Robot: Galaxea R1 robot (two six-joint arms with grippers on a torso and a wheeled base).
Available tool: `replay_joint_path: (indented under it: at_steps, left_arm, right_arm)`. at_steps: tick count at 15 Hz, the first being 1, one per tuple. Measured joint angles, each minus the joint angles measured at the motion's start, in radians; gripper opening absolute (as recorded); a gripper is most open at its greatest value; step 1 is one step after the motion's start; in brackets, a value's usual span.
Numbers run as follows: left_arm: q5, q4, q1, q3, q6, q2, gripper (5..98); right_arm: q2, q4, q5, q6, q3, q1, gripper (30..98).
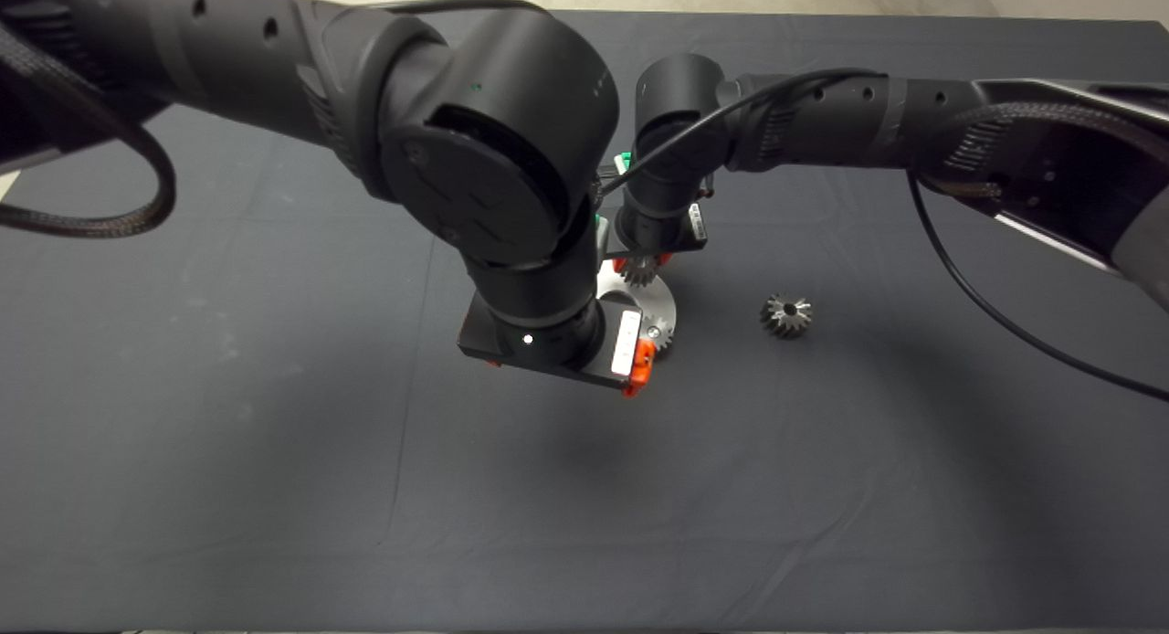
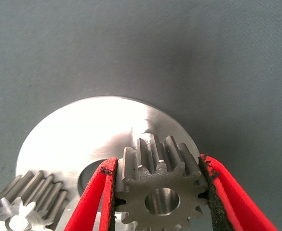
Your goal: Remove an incorrectly installed larger gear and replace it with the correct smaller gear
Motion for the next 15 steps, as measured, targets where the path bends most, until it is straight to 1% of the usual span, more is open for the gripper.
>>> replay_joint_path:
  at_steps: [11,15]
  left_arm:
    - [0.0,0.0,0.0,-0.004,0.0,0.002,97.6]
    - [0.0,0.0,0.0,-0.005,0.0,0.005,97.6]
  right_arm:
    - [0.012,-0.003,-0.005,-0.007,-0.021,0.002,36.7]
    - [0.021,-0.004,-0.002,-0.008,-0.025,0.001,36.7]
